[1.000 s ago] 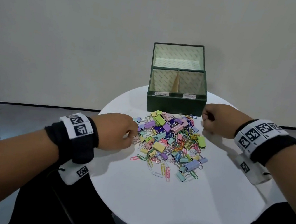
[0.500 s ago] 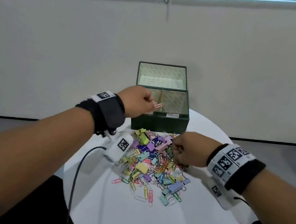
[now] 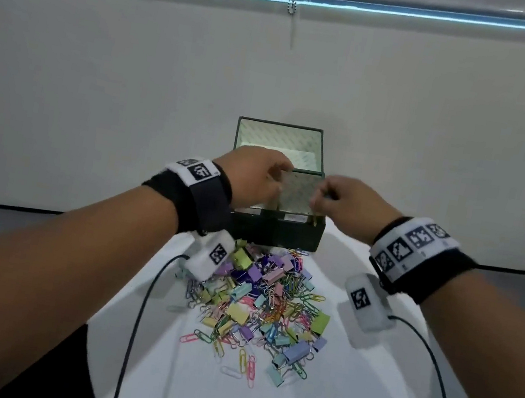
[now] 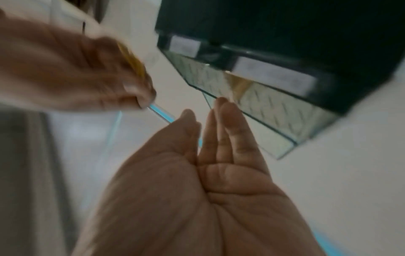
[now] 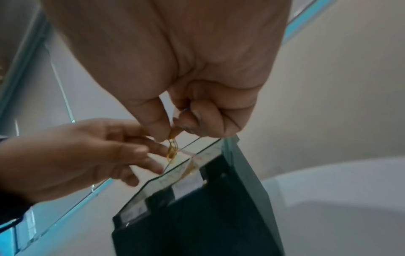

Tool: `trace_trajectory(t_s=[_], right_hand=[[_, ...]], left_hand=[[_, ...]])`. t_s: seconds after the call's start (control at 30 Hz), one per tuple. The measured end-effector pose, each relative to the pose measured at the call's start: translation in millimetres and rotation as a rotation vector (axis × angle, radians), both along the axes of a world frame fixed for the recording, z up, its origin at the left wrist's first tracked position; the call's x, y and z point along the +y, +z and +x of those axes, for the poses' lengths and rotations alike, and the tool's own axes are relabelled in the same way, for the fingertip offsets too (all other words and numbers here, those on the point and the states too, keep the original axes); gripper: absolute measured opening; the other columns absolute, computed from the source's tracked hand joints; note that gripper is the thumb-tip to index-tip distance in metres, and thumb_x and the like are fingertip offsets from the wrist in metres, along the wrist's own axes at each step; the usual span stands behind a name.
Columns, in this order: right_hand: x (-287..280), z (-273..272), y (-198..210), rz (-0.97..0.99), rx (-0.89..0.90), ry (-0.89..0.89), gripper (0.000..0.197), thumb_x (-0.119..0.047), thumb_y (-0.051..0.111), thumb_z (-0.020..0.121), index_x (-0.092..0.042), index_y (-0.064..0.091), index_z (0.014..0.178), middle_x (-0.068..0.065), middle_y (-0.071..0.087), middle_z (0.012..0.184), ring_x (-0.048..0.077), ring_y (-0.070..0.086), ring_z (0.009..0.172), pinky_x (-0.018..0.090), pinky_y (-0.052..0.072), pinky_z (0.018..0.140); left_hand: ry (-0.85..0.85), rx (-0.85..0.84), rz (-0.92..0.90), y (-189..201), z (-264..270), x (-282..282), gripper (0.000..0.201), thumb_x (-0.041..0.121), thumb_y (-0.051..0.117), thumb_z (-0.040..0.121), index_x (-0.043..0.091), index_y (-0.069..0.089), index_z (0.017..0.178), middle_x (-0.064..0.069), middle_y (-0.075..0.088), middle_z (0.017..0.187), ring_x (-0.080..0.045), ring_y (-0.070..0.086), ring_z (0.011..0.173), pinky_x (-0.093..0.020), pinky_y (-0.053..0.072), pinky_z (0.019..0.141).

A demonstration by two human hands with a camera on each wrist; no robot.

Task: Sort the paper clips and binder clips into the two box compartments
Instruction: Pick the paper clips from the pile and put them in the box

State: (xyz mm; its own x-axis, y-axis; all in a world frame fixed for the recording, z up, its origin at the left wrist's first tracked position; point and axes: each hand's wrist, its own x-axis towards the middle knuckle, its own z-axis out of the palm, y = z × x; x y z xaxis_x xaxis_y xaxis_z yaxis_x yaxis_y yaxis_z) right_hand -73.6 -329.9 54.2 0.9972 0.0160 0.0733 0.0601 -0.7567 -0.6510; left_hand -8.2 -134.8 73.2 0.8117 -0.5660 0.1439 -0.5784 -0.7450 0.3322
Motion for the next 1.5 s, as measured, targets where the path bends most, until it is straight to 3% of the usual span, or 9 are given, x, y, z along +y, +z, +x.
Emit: trace_trajectory(t_s=[0.2, 0.3, 0.5, 0.83, 1.0, 1.13, 1.3, 1.4, 1.5], right_hand=[[12, 28, 14, -0.399, -0.056, 0.031, 0.030, -0.023, 0.066, 0.091, -0.023, 0.063, 0.120, 0.003, 0.057, 0.129, 0.024, 0.056, 0.116, 0.030, 0.042, 0.091], [15, 1, 3, -0.373, -0.220, 0.098, 0.014, -0.017, 0.067, 0.089, -0.022, 0.066, 0.102, 0.000, 0.058, 0.109, 0.019, 0.056, 0.100, 0.027, 0.039, 0.083], [8, -51, -47, -0.550, 0.098, 0.366, 0.006, -0.025, 0.066, 0.089, -0.031, 0.065, 0.087, -0.014, 0.060, 0.092, 0.010, 0.059, 0.086, 0.036, 0.053, 0.084], [15, -55, -62, -0.475, 0.105, 0.329, 0.030, -0.027, 0.071, 0.087, -0.042, 0.068, 0.113, -0.016, 0.054, 0.099, 0.007, 0.057, 0.091, 0.023, 0.048, 0.081], [13, -51, -68, -0.534, 0.090, 0.317, 0.010, -0.029, 0.070, 0.089, -0.032, 0.072, 0.098, -0.012, 0.053, 0.098, 0.011, 0.056, 0.089, 0.027, 0.050, 0.079], [15, -54, -66, -0.485, -0.035, 0.250, 0.002, -0.023, 0.064, 0.091, -0.024, 0.066, 0.089, -0.009, 0.059, 0.093, 0.011, 0.057, 0.084, 0.024, 0.047, 0.074], [17, -58, -62, -0.408, -0.010, 0.190, 0.012, -0.016, 0.052, 0.096, -0.026, 0.059, 0.096, -0.008, 0.067, 0.081, 0.010, 0.061, 0.071, 0.024, 0.048, 0.065], [19, -59, -60, -0.394, 0.123, 0.238, 0.021, -0.007, 0.043, 0.094, -0.021, 0.057, 0.086, -0.005, 0.062, 0.077, 0.013, 0.055, 0.071, 0.028, 0.044, 0.066], [20, -59, -60, -0.443, 0.128, 0.227, 0.019, -0.012, 0.045, 0.092, -0.016, 0.055, 0.076, -0.001, 0.060, 0.072, 0.018, 0.052, 0.070, 0.030, 0.042, 0.063]], left_hand=[[-0.208, 0.005, 0.390, -12, -53, 75, 0.012, 0.034, 0.061, 0.092, 0.035, 0.067, 0.102, 0.017, 0.064, 0.091, -0.001, 0.058, 0.077, -0.024, 0.051, 0.074], [-0.260, 0.078, 0.518, -32, -81, 105, 0.013, 0.037, 0.061, 0.091, 0.034, 0.069, 0.100, 0.018, 0.061, 0.089, -0.002, 0.054, 0.075, -0.018, 0.043, 0.070], [-0.191, 0.133, 0.486, -67, -112, 123, 0.053, 0.080, 0.058, 0.067, 0.029, 0.057, 0.078, 0.011, 0.059, 0.076, -0.007, 0.055, 0.068, -0.030, 0.050, 0.063], [-0.191, 0.221, 0.365, -73, -104, 110, 0.009, 0.034, 0.064, 0.085, 0.026, 0.065, 0.080, 0.013, 0.064, 0.081, -0.005, 0.058, 0.071, -0.024, 0.051, 0.069], [-0.120, 0.031, 0.266, -72, -101, 115, 0.005, 0.023, 0.058, 0.078, 0.023, 0.054, 0.075, 0.008, 0.060, 0.072, -0.016, 0.054, 0.067, -0.036, 0.051, 0.064], [-0.009, 0.006, 0.248, -66, -95, 118, 0.015, 0.016, 0.047, 0.090, 0.025, 0.055, 0.098, 0.007, 0.058, 0.080, -0.021, 0.055, 0.073, -0.033, 0.045, 0.064], [0.032, 0.115, 0.381, -66, -93, 120, 0.031, 0.040, 0.039, 0.093, 0.022, 0.063, 0.087, 0.003, 0.055, 0.092, -0.021, 0.056, 0.085, -0.034, 0.047, 0.078], [0.011, 0.077, 0.472, -69, -99, 121, 0.032, 0.060, 0.053, 0.084, 0.031, 0.066, 0.085, 0.012, 0.056, 0.090, -0.013, 0.058, 0.081, -0.031, 0.051, 0.075], [-0.007, 0.034, 0.469, -70, -104, 120, 0.024, 0.057, 0.062, 0.082, 0.035, 0.067, 0.091, 0.015, 0.055, 0.094, -0.010, 0.058, 0.087, -0.029, 0.050, 0.078]])
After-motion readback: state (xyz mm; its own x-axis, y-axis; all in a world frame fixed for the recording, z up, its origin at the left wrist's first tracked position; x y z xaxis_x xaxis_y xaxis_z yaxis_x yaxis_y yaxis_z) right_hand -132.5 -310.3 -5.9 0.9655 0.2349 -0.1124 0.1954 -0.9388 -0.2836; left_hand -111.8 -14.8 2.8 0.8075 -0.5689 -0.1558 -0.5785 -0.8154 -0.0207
